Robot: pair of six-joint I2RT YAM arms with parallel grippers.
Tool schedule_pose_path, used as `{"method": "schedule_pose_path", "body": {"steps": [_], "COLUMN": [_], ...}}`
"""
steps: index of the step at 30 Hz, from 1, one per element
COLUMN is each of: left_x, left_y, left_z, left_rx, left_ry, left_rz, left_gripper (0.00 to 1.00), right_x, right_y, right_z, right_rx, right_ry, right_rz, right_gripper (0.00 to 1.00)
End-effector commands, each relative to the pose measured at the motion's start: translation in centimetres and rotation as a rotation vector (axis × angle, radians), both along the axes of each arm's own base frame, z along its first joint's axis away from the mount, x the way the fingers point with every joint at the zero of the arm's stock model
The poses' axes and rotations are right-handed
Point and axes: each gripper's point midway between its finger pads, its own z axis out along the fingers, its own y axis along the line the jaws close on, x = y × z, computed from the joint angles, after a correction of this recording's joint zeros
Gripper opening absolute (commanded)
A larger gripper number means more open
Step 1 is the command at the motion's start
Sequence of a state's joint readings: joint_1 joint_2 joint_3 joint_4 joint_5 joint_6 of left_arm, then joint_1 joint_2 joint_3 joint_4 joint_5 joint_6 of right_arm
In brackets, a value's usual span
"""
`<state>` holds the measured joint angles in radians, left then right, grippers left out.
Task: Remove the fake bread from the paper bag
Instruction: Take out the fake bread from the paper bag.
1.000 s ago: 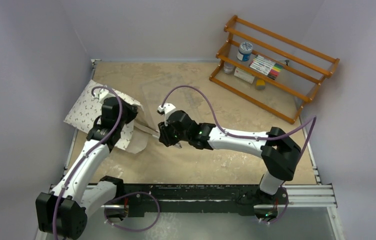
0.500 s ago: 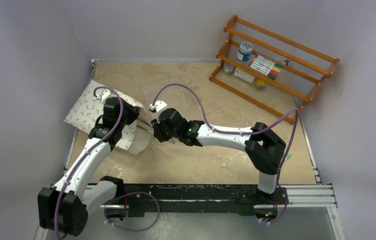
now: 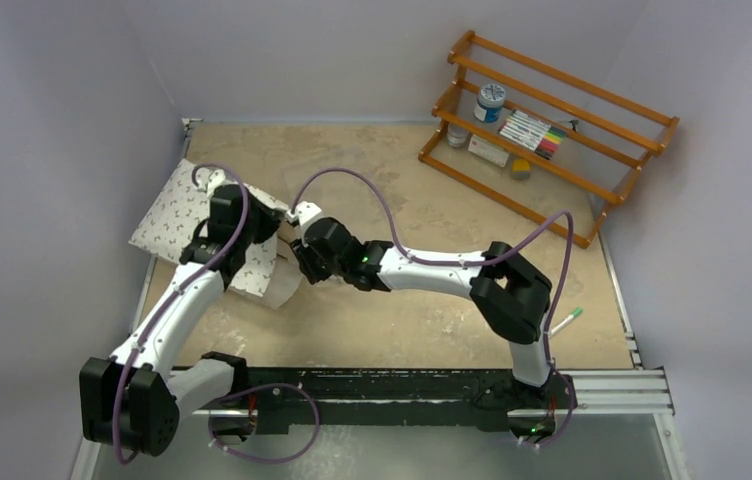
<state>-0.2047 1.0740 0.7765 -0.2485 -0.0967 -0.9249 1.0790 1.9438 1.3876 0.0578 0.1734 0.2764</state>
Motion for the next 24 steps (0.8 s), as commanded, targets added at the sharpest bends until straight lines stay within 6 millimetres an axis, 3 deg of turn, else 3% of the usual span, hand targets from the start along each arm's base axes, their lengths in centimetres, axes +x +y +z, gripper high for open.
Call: {"method": "schedule_pose_path", "body": {"steps": [1, 19, 22, 24], "left_x": [1.3, 1.6, 1.6, 1.6], "left_y": [-2.0, -3.0, -2.9, -2.7], "left_z": [4.5, 4.5, 4.7, 4.9], "left_rx": [-0.093, -0.146, -0.148, -0.146], "left_ry": [-0.104, -0.092, -0.098, -0.104], "left_rz": [-0.065, -0.088, -0.077, -0.067], "left_gripper": [0.0, 0.0, 0.0, 0.0], "right_x": [1.6, 3.0, 3.1, 2.9], "right_y": [2.0, 4.7, 4.9, 4.8], "right_z": [3.9, 1.2, 1.0, 0.8], "right_rx": [0.087, 0.053, 0.043, 0.038], "right_ry": [-0.095, -0.112, -0.113, -0.106], "right_rz": [-0.026, 0.005, 0.009, 0.012], "right_gripper": [0.43, 0.46, 0.38, 0.25]}}
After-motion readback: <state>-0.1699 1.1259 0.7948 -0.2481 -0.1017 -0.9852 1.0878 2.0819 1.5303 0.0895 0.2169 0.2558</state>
